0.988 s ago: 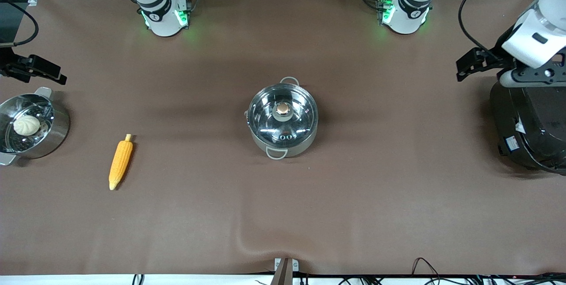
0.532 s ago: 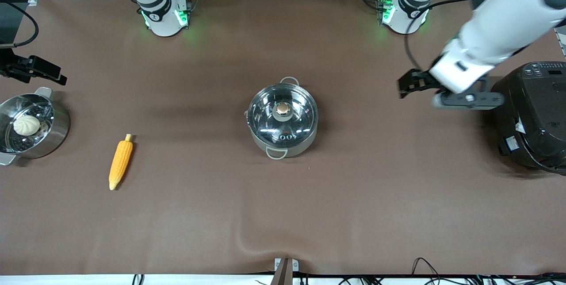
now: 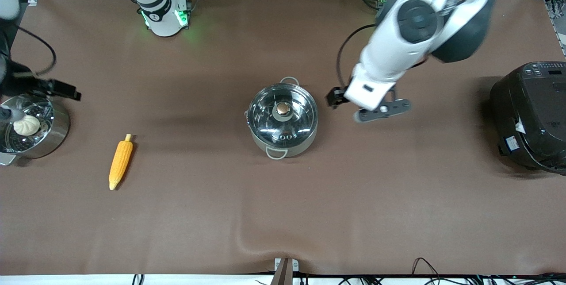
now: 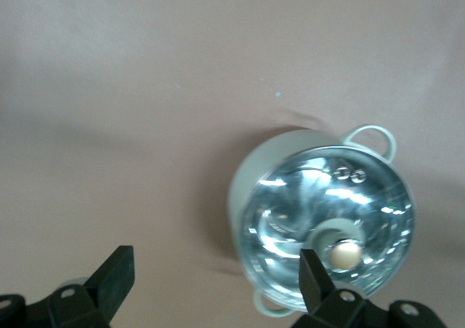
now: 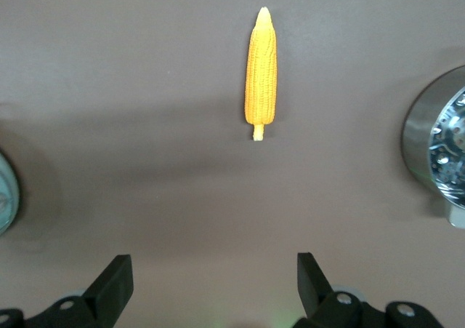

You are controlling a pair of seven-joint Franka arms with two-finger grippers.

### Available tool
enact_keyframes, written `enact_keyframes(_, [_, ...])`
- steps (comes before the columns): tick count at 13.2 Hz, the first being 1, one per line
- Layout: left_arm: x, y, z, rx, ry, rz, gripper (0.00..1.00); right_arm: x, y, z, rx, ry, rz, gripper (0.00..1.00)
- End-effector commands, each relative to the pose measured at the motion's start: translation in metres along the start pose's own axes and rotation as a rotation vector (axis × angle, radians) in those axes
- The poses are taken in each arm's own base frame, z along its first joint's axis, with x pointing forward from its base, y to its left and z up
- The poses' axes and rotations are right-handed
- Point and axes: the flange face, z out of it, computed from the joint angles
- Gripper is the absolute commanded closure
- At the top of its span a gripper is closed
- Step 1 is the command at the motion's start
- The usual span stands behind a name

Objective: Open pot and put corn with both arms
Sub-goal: 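Reach the left gripper to the lid knob while the right gripper reaches the corn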

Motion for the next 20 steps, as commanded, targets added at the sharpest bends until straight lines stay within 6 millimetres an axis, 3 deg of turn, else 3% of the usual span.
enact_keyframes(1, [-0.009, 0.048, 0.031, -0.017, 0.021, -0.111, 0.0, 0.033, 0.002, 0.055, 0.004, -0.032, 0.001, 0.0])
enact_keyframes(6, [-0.047, 0.101, 0.093, 0.002, 0.064, -0.175, 0.0, 0.079, 0.018, 0.13, -0.021, -0.03, 0.022, 0.0])
enact_keyframes(9, [-0.065, 0.114, 0.119, 0.026, 0.077, -0.186, 0.0, 0.096, 0.044, 0.169, -0.035, -0.034, 0.046, 0.0])
enact_keyframes(15, [-0.084, 0.123, 0.155, 0.074, 0.072, -0.157, 0.0, 0.112, 0.055, 0.213, -0.032, -0.033, 0.059, 0.0])
enact_keyframes(20, [-0.09, 0.123, 0.166, 0.093, 0.07, -0.145, 0.25, 0.127, 0.063, 0.253, -0.032, -0.007, 0.067, 0.0])
